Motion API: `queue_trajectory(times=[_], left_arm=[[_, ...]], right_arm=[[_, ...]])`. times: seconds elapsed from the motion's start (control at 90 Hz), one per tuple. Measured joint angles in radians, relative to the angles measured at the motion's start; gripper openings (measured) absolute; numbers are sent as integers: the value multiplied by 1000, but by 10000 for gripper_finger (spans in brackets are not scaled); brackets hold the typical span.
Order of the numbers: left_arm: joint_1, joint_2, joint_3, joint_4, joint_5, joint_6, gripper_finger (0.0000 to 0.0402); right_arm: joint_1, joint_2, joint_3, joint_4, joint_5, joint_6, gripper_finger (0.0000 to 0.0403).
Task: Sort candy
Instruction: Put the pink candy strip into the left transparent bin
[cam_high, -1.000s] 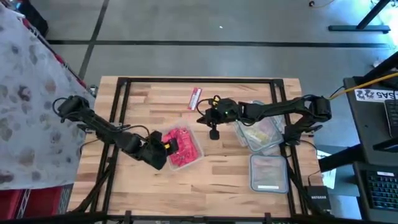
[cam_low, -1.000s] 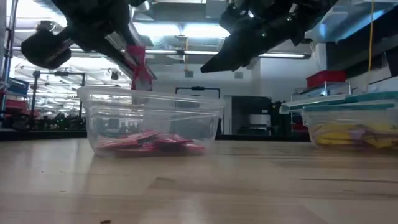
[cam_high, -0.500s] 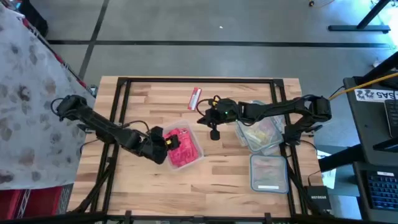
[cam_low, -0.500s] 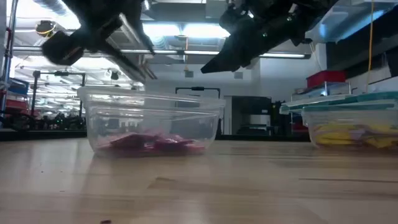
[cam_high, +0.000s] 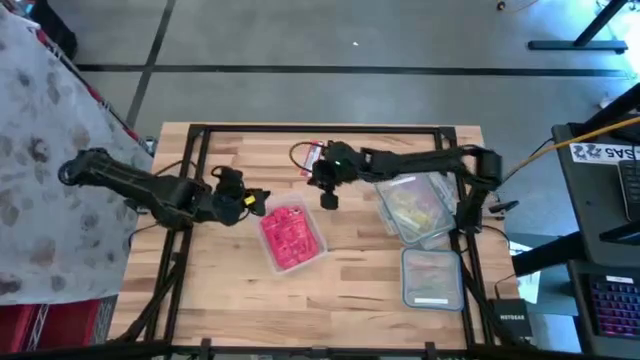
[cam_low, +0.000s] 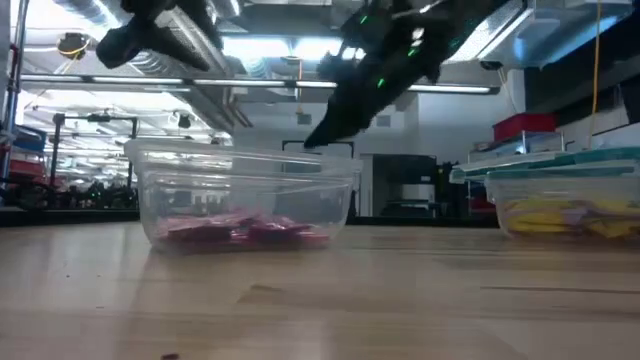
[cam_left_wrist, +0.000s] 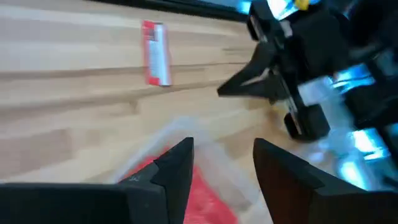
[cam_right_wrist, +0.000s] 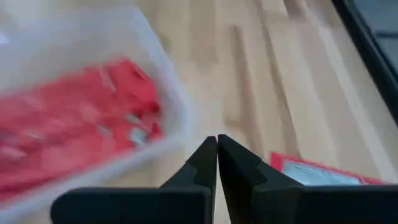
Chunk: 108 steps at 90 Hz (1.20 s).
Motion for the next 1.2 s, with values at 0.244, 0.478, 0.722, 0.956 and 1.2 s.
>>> queue_trajectory(times=[0.244,0.478,0.722,0.956,1.2], left_arm=[[-5,15,0,-89,20,80,151],[-4,16,-29,-118,29,121,151],[-4,16,-45,-123,29,132,151],[-4,16,-45,-115,29,132,151],[-4,16,-45,-107,29,119,151]], right_arm=[[-22,165,166,-219,107,-181,9],[-23,235,194,-185,156,-284,128],[-45,292,195,-169,239,-285,212],[-54,302,196,-165,223,-282,170],[-57,311,230,-254,199,-298,59]])
